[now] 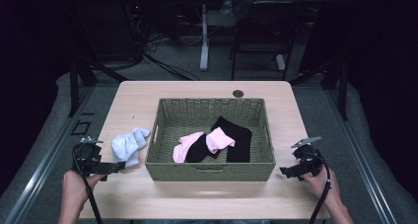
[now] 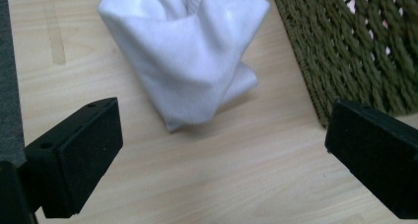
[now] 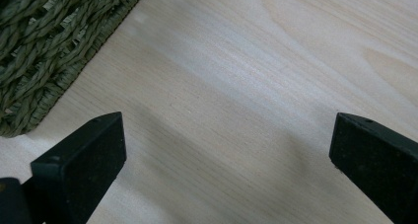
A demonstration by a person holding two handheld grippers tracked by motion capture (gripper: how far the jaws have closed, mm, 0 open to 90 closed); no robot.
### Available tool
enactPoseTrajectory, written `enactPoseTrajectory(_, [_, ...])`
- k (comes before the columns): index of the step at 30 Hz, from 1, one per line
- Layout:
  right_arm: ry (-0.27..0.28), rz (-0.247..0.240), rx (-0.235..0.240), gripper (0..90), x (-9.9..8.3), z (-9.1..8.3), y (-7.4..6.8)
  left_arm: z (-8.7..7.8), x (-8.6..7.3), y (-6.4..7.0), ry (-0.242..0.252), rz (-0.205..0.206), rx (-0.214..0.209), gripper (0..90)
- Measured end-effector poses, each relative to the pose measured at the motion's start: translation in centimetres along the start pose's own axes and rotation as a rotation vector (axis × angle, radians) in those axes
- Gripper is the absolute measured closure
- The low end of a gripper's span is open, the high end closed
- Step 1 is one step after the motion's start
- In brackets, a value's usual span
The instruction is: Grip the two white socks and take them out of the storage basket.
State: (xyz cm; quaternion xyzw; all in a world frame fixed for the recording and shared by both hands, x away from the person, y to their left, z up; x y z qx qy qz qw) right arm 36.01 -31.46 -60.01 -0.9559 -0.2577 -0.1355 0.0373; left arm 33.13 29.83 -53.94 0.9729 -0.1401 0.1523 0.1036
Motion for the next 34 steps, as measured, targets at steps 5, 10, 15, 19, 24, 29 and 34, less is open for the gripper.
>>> enactPoseTrajectory(5, [-0.001, 0.000, -0.008, 0.4, 0.0, 0.0, 0.0, 0.7, -2.0, 0.0, 0.005, -0.015, 0.007, 0.0])
enactPoseTrajectory(10, [0.000, 0.000, 0.000, 0.4, 0.0, 0.0, 0.0, 1.3, -3.5, -0.5, 0.032, -0.047, 0.042, 0.0])
enactPoseTrajectory(15, [-0.005, -0.005, -0.007, 0.4, 0.0, 0.0, 0.0, 1.5, -4.3, -1.1, 0.044, -0.077, 0.046, 0.0])
enactPoseTrajectory(19, [0.011, -0.004, -0.005, 0.4, 0.0, -0.2, -0.2, 1.7, -4.7, -1.4, 0.055, -0.087, 0.050, 0.0])
enactPoseTrajectory(24, [0.002, 0.000, -0.008, 0.4, 0.1, 0.0, 0.0, 2.0, -4.8, -1.6, 0.055, -0.089, 0.043, 0.0])
enactPoseTrajectory(29, [0.002, -0.009, -0.009, 0.4, 0.2, -0.1, -0.2, 2.3, -4.6, -1.5, 0.049, -0.086, 0.041, 0.0])
enactPoseTrajectory(34, [0.001, 0.003, 0.006, 0.4, 0.1, 0.2, 0.0, 2.3, -4.6, -1.5, 0.053, -0.081, 0.044, 0.0])
Point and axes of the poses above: each handheld gripper's, and its own axes: z roughly forward along the jaws, x roughly out of its top, y roughly to its right, the point moved 5 cm from there along z, roughly forward along the jaws, and after that the axes turned 13 degrees about -y, right-handed, at the moved point
